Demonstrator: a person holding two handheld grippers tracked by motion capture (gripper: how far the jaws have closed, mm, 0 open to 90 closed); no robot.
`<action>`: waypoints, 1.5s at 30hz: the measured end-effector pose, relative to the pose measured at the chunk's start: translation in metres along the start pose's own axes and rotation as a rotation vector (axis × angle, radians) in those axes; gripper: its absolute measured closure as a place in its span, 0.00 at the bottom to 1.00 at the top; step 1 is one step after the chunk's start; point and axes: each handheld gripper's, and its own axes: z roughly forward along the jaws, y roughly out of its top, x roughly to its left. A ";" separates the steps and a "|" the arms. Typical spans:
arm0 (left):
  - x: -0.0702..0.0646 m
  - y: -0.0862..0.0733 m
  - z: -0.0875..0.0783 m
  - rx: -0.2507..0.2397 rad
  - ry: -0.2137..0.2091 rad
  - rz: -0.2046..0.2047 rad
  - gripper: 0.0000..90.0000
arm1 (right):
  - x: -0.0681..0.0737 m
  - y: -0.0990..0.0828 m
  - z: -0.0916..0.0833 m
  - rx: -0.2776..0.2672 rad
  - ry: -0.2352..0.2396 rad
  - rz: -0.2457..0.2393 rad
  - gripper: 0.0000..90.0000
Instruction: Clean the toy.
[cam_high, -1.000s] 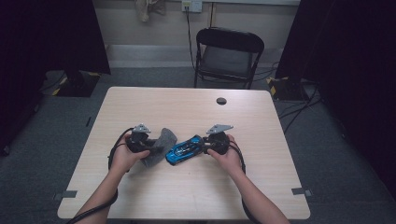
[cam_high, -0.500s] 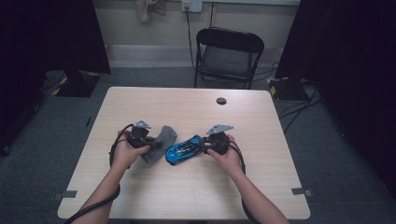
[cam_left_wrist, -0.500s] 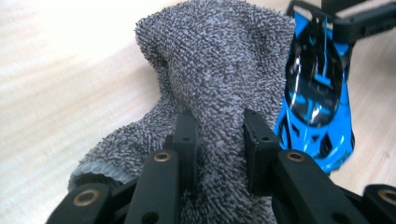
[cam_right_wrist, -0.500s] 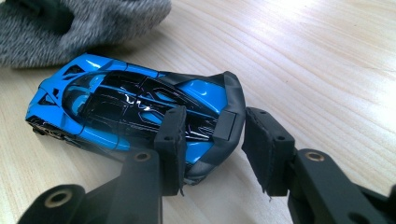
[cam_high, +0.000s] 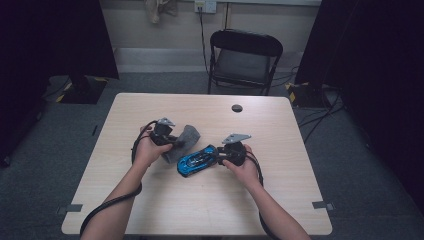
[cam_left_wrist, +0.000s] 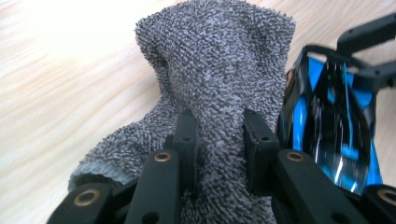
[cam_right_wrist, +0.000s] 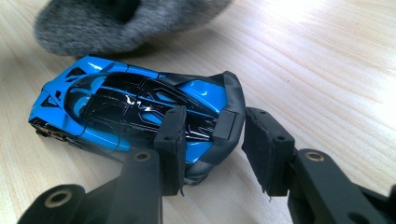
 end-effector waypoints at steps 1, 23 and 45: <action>0.000 0.000 0.000 0.000 0.000 0.000 0.79 | 0.000 0.000 0.000 -0.001 0.001 0.000 0.66; -0.018 0.020 0.043 0.022 -0.057 0.088 0.78 | -0.001 0.000 0.000 0.000 0.010 0.003 0.66; -0.016 0.003 0.018 0.064 -0.075 0.086 0.80 | 0.000 0.002 0.001 0.012 0.006 -0.015 0.66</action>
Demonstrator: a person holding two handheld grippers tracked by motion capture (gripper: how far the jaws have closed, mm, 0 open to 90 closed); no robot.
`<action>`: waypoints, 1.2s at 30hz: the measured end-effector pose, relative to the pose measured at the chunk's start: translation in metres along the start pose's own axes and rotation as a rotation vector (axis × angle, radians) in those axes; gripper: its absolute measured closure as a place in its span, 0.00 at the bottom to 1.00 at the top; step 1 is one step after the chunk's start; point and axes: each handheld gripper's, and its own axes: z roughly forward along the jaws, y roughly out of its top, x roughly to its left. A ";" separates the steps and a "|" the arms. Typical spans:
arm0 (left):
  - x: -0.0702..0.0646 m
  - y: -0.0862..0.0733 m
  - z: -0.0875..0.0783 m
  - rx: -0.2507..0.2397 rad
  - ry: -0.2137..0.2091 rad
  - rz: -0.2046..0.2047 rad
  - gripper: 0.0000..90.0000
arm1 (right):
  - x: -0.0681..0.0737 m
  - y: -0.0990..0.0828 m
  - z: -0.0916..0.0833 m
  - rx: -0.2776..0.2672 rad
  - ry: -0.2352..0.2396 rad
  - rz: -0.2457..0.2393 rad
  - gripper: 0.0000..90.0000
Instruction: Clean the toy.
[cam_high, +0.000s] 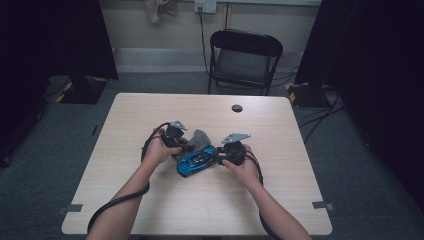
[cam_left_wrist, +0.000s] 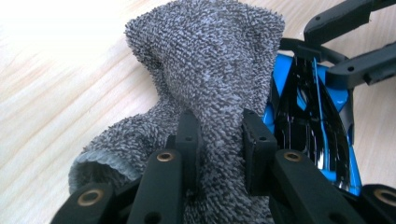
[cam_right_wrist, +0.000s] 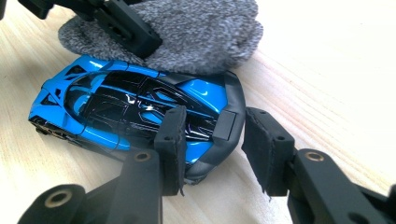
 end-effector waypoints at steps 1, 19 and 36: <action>-0.001 -0.001 -0.001 -0.007 0.007 -0.006 0.80 | 0.000 0.000 0.000 0.001 0.001 0.001 0.66; 0.003 -0.018 -0.022 0.017 0.029 -0.022 0.80 | 0.003 0.001 0.001 0.001 0.002 -0.004 0.66; -0.009 0.019 0.019 0.016 0.035 0.010 0.80 | 0.002 0.000 0.001 -0.005 0.002 0.000 0.66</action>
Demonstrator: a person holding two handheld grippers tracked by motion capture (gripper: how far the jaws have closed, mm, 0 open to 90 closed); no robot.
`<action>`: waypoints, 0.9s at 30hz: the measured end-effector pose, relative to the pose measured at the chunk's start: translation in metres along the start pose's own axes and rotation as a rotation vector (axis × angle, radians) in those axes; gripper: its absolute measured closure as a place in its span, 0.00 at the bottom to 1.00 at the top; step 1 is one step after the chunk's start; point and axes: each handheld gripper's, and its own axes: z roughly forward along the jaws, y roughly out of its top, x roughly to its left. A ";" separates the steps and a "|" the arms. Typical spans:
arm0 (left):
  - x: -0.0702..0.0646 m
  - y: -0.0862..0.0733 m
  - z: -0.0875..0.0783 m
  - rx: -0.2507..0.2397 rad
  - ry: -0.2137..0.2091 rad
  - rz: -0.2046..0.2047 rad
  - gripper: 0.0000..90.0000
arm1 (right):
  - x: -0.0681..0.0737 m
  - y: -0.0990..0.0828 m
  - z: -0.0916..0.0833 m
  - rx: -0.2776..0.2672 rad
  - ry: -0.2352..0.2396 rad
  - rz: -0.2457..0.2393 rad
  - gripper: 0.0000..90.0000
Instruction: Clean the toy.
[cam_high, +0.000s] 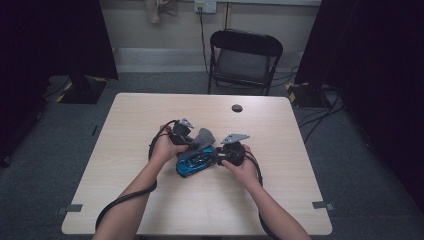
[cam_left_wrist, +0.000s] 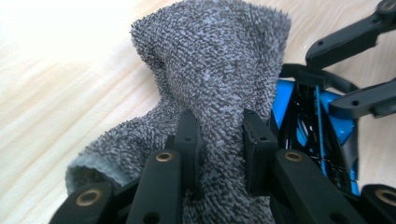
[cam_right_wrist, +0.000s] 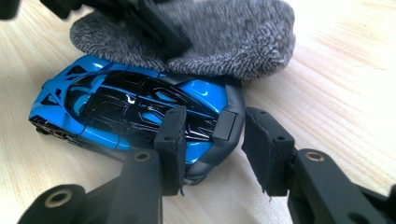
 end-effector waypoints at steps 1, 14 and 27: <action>0.001 -0.001 0.000 -0.005 -0.004 -0.009 0.80 | 0.000 0.000 0.000 0.000 0.000 0.002 0.66; 0.007 -0.022 -0.022 0.009 -0.014 -0.009 0.80 | 0.000 0.000 0.000 0.000 -0.004 -0.001 0.66; 0.010 -0.043 -0.044 0.009 -0.002 -0.027 0.80 | 0.006 0.002 0.002 0.007 0.002 -0.022 0.66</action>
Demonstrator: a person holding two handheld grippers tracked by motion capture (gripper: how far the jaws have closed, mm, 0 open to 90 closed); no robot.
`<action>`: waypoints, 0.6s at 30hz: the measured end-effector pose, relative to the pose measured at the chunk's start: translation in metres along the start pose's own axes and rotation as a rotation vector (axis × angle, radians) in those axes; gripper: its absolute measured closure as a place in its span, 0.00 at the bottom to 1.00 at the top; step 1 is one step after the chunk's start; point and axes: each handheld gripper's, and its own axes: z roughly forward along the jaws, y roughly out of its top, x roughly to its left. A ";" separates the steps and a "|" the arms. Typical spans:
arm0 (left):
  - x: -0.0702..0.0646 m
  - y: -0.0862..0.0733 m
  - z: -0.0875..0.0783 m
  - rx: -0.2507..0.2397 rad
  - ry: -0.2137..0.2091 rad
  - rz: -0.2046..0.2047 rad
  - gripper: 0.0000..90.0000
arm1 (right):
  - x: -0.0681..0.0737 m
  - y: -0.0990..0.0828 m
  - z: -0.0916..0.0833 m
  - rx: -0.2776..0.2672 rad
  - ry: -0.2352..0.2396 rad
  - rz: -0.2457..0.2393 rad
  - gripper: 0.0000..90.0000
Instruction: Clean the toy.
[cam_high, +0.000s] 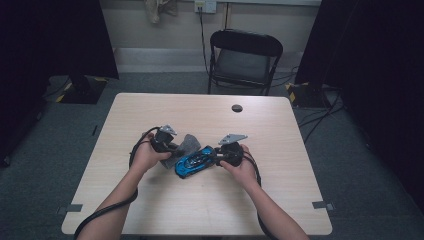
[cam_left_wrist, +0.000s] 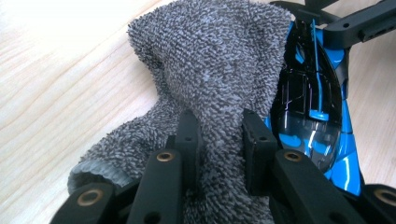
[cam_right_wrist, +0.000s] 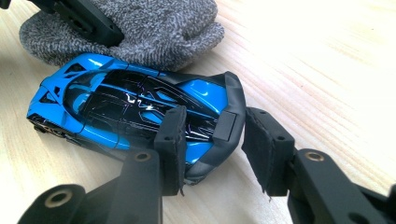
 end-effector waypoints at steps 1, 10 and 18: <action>0.000 0.001 0.000 -0.004 0.002 -0.002 0.80 | 0.000 0.000 0.000 -0.001 0.002 0.002 0.66; -0.004 0.028 0.013 -0.062 0.024 0.027 0.80 | 0.000 0.000 0.000 0.002 0.005 0.001 0.66; -0.010 0.044 0.038 -0.051 0.008 0.033 0.80 | -0.001 -0.001 0.000 -0.004 0.006 0.012 0.66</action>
